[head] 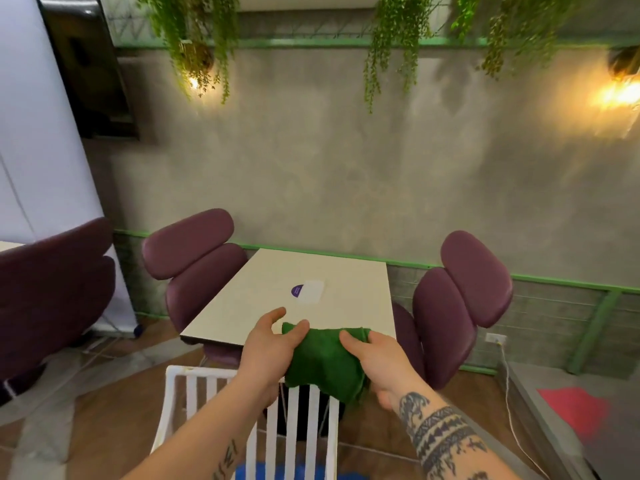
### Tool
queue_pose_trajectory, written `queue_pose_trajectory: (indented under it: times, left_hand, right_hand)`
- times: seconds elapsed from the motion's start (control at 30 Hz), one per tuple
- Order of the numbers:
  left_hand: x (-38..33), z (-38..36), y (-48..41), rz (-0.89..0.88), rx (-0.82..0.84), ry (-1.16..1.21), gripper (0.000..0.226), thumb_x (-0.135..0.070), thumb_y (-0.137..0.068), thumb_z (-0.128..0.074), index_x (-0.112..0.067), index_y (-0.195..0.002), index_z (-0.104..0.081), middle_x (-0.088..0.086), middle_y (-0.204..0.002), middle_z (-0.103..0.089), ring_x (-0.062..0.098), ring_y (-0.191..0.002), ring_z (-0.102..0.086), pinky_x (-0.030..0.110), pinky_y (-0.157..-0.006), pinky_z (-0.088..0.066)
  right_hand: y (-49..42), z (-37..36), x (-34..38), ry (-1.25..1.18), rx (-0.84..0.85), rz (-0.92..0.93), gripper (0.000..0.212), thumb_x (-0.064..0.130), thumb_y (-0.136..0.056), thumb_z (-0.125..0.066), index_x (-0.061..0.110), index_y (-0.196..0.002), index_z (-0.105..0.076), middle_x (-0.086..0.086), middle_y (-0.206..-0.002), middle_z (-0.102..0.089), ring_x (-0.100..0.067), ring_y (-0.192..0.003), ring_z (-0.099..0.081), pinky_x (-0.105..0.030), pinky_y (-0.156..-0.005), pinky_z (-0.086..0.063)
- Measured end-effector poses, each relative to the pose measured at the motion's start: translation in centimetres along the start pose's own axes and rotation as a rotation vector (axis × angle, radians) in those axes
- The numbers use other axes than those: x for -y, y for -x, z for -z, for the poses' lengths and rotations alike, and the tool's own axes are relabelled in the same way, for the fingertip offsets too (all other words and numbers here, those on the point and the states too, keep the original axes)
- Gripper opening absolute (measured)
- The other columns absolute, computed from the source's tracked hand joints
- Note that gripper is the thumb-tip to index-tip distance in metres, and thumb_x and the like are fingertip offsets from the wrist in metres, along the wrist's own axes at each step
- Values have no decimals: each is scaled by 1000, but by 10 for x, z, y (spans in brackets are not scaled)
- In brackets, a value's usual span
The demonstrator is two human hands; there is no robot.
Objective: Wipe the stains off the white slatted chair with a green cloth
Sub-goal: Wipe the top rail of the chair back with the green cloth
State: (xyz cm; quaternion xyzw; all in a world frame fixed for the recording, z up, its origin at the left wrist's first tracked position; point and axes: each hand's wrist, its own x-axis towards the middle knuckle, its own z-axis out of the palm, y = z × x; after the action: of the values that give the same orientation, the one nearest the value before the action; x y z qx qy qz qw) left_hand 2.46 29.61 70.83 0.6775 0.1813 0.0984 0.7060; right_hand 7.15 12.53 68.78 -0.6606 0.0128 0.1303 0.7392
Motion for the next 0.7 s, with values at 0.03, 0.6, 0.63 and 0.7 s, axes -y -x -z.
queue_pose_trajectory:
  times: [0.03, 0.6, 0.63, 0.7]
  left_hand:
    - [2, 6, -1, 12, 5, 3, 50, -31, -90, -76, -30, -134, -54, 4, -122, -64, 23, -98, -69, 40, -80, -62]
    - [63, 164, -50, -109, 256, -658, 19, -40, -93, -66, -26, -105, -67, -1, -136, -59, 15, -117, -56, 37, -102, -49]
    - [66, 176, -53, -78, 261, -551, 16, -38, -95, -64, -25, -103, -66, 0, -120, -67, 14, -106, -62, 37, -95, -54]
    - [75, 193, -57, -24, 229, -336, 12, -32, -96, -65, -22, -101, -66, 0, -99, -71, 15, -93, -68, 34, -84, -59]
  right_hand:
    - [0, -3, -3, -11, 5, -7, 25, 22, -93, -73, 4, -110, -72, -10, -97, -79, -26, -90, -76, -44, -83, -62]
    - [-14, -120, -73, 949, 110, 277, 11, 49, -93, -65, 39, -89, -69, 17, -134, -45, -7, -127, -42, -38, -106, -42]
    - [-14, -135, -78, 836, 129, 230, 11, 46, -94, -65, 36, -96, -69, 16, -140, -42, -8, -130, -42, -37, -106, -43]
    - [-11, -159, -88, 479, 148, 81, 20, 36, -93, -67, 25, -110, -69, 3, -133, -63, -14, -111, -67, -40, -93, -57]
